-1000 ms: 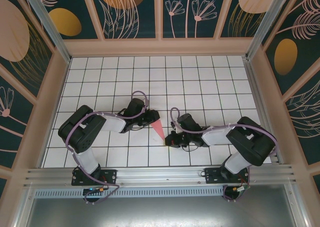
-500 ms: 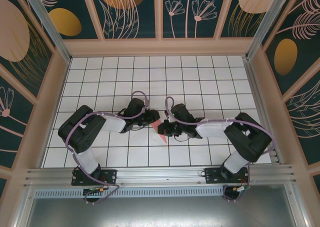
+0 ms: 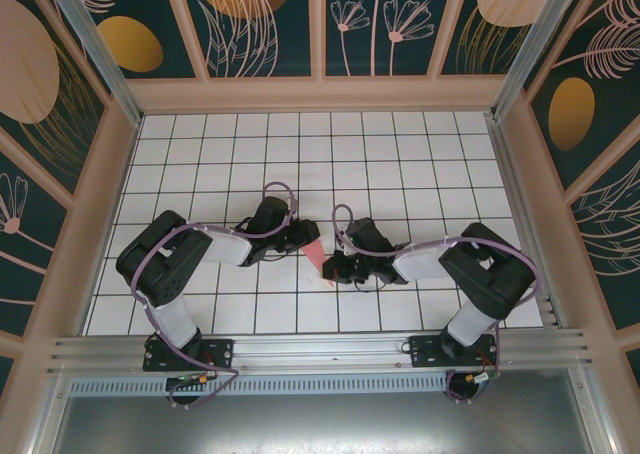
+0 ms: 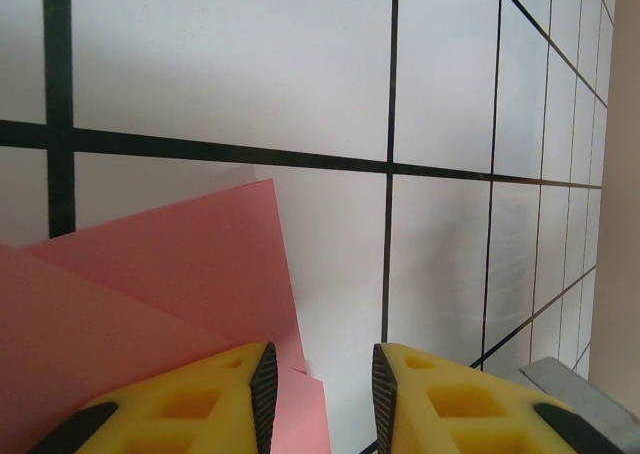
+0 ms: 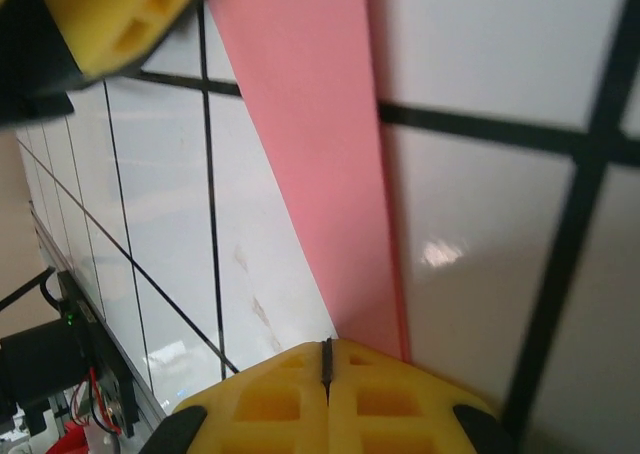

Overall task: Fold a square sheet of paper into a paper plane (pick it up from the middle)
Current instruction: Fold the wing for the fifth time at the center of the table.

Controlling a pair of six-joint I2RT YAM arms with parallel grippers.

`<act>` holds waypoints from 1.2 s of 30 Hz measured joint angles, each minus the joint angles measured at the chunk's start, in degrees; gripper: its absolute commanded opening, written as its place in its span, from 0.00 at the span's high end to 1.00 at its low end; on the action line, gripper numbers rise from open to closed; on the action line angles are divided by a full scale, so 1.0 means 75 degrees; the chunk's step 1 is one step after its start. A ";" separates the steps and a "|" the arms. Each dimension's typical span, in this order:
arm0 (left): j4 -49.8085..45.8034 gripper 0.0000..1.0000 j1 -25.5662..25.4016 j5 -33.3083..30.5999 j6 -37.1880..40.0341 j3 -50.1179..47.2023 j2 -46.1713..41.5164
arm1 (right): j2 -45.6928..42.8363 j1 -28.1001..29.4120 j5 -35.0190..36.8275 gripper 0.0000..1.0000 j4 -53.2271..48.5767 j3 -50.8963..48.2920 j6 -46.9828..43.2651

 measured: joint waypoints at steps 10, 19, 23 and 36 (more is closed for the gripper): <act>0.0070 0.66 0.0000 0.0000 0.0000 -0.0044 -0.0012 | -0.0991 0.0105 0.0309 0.98 -0.0603 -0.0187 0.0131; 0.0143 0.66 -0.0003 0.0003 0.0000 -0.0073 -0.0015 | -0.1078 0.0149 0.1105 0.99 -0.0562 0.0723 -0.0335; 0.0149 0.66 -0.0003 0.0003 0.0000 -0.0073 -0.0015 | -0.0291 0.0029 0.0764 0.99 -0.0184 0.1020 -0.0178; 0.0149 0.65 -0.0003 0.0006 0.0000 -0.0070 -0.0015 | 0.0956 -0.0143 0.0166 0.99 -0.0023 0.1078 0.0198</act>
